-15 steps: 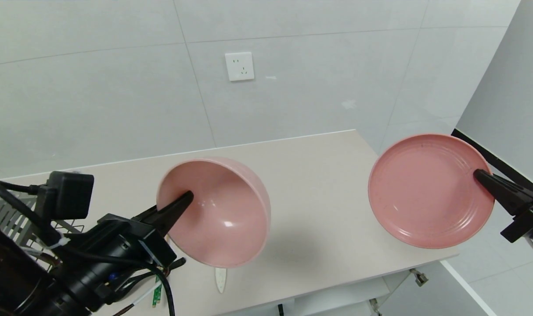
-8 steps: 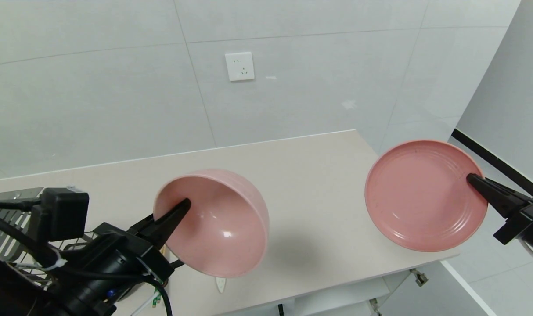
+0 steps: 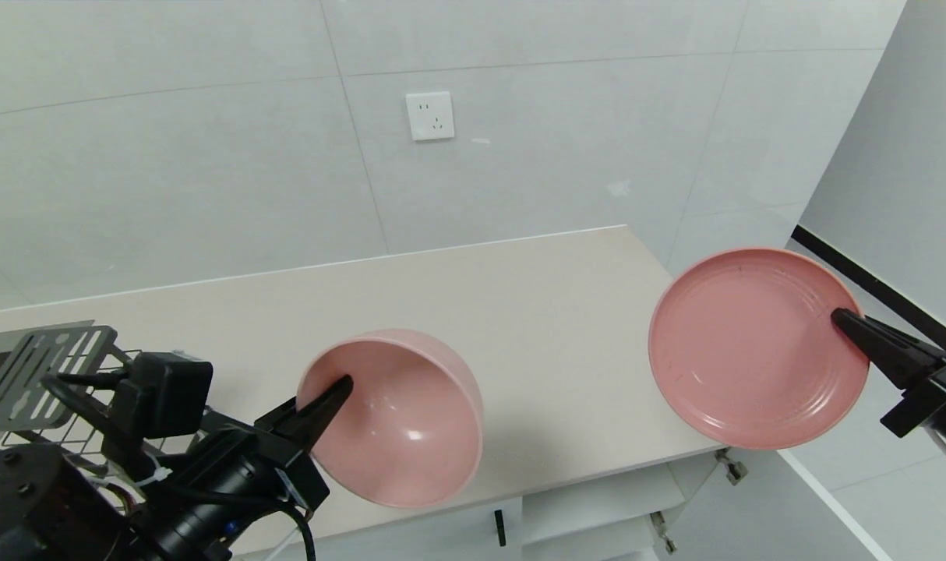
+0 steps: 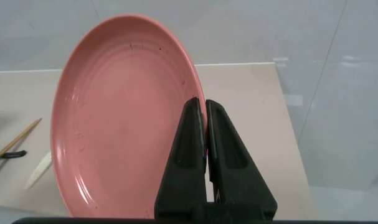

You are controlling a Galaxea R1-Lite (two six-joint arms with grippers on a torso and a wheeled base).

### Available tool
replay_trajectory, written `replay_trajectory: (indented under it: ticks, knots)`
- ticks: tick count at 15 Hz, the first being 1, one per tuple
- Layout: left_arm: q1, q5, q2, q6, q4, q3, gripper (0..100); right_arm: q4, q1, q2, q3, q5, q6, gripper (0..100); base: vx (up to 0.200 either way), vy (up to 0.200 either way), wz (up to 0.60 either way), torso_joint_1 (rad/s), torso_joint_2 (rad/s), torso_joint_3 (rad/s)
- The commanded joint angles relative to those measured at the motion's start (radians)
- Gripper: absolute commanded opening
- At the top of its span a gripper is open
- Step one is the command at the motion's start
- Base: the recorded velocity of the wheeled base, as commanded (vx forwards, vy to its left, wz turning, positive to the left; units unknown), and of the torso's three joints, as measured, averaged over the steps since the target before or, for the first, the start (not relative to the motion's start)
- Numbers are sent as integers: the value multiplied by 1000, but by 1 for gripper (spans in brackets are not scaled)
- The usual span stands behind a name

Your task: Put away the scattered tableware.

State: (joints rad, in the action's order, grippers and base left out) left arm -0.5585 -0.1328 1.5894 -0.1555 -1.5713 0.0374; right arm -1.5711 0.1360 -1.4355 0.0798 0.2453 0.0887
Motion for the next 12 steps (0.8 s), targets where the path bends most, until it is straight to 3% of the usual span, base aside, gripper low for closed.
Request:
replay_trajectory:
  ticks: [1, 4, 12]
  knots:
    - [0, -1, 0, 1, 0, -10, 0, 0, 1, 3, 0, 0, 0, 0, 0, 0, 0, 0, 0, 0]
    - [0, -1, -2, 30, 0, -16, 0, 0, 1, 3, 0, 0, -1, 0, 0, 0, 0, 0, 0, 0]
    - [-4, -1, -17, 45, 0, -31, 0, 0, 1, 4, 0, 0, -1, 0, -200, 0, 0, 1, 4, 5]
